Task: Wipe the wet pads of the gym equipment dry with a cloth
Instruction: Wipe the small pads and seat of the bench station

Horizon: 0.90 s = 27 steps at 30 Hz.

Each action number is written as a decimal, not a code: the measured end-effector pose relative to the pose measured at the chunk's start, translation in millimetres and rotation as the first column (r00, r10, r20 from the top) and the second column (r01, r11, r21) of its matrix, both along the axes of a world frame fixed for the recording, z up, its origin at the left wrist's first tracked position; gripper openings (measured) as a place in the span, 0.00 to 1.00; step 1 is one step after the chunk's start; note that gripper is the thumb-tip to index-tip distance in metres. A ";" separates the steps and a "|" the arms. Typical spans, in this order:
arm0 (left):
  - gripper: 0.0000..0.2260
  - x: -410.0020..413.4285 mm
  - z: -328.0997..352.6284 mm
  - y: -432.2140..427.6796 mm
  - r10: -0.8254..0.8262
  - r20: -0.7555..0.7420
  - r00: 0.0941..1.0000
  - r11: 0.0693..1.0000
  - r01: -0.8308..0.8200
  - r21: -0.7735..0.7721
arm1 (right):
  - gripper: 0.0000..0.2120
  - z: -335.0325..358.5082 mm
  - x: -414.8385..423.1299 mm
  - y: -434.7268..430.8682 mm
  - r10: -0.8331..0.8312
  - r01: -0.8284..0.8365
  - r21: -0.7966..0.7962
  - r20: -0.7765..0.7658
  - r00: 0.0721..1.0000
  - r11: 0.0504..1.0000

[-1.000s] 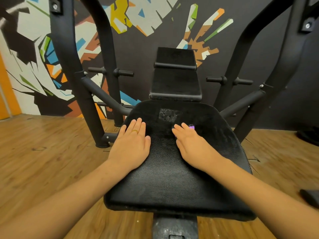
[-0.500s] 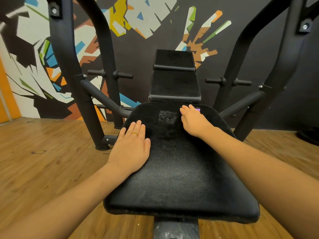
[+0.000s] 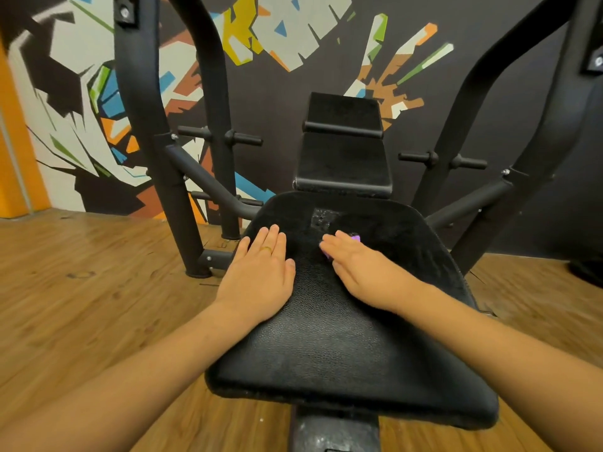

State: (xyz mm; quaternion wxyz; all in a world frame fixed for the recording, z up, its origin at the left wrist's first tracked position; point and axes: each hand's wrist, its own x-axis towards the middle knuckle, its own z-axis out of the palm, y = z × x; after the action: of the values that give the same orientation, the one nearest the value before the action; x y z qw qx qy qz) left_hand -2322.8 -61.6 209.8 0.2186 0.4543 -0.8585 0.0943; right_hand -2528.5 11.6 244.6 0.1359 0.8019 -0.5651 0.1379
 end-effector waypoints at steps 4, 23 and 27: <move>0.27 1.0 0.6 0.0 -0.014 -0.012 1.000 1.000 0.014 0.012 | 0.06 12.2 -24.2 -43.4 -0.235 0.239 -0.096 0.052 0.971 0.966; 0.27 1.5 -0.2 -0.3 -0.017 -0.008 1.000 1.000 0.017 -0.002 | 0.10 17.8 -22.7 -66.9 -0.294 0.300 -0.055 0.095 0.951 0.952; 0.27 1.3 -0.9 -2.0 -0.023 -0.006 1.000 1.000 0.023 -0.005 | 0.13 16.9 -8.8 -48.1 -0.251 0.251 0.019 0.077 0.965 0.968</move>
State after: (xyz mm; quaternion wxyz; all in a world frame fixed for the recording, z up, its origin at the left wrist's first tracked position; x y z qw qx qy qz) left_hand -2321.6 -63.6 208.9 0.2234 0.4442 -0.8627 0.0928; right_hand -2537.3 -36.5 261.5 0.1264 0.7185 -0.6677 0.1484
